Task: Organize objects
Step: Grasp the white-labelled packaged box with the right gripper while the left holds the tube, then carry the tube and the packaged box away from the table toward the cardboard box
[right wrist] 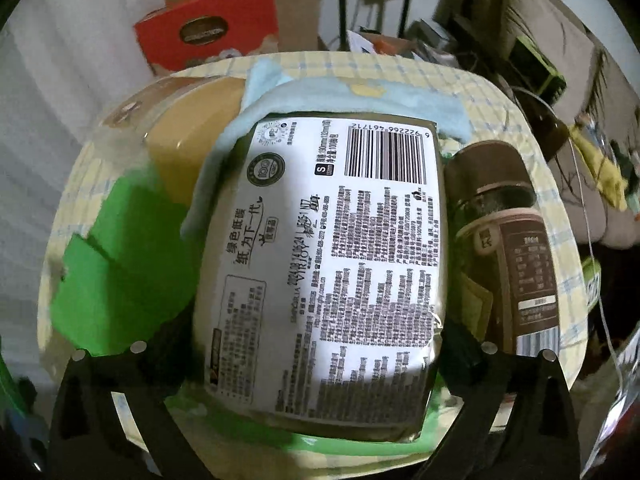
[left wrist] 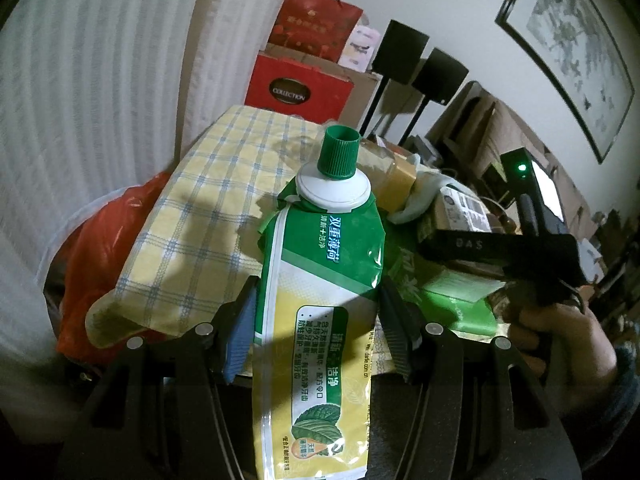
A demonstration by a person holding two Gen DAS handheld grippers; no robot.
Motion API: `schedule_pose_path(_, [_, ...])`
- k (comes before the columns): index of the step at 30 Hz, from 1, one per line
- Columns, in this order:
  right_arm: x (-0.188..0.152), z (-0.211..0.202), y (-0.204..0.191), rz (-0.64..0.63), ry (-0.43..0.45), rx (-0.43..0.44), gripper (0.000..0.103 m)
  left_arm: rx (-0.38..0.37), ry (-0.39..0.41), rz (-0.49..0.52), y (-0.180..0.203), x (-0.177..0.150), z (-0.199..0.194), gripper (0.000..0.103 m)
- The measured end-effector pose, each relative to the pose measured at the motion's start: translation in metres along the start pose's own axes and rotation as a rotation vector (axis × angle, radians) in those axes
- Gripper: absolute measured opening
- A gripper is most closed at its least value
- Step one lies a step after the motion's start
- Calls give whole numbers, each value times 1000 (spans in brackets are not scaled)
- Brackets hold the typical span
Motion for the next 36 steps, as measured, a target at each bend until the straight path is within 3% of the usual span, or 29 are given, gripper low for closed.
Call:
schedule_pose_path(6, [-13, -13, 3, -31, 24, 35, 97, 31, 29, 19, -6, 4, -6, 54])
schedule_pose_path(14, [-30, -31, 10, -30, 50, 170, 97, 102, 9, 28, -9, 1, 2, 54])
schedule_pose_path(26, [-35, -85, 25, -14, 182, 309, 97, 216, 203, 84, 29, 22, -67, 54])
schedule_pose_path(36, [-42, -134, 41, 13, 265, 396, 97, 254, 251, 118, 66, 22, -90, 54])
Point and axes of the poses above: each gripper's, at about its wrist camera, not at the fingertips, and z roughly the way its jaws point, y to its right, x to its top, the point moved 7 cm from there along z, roughly the way its jaws point, and after that the axes turned 3 degrees about x, right-handed, at the moved point
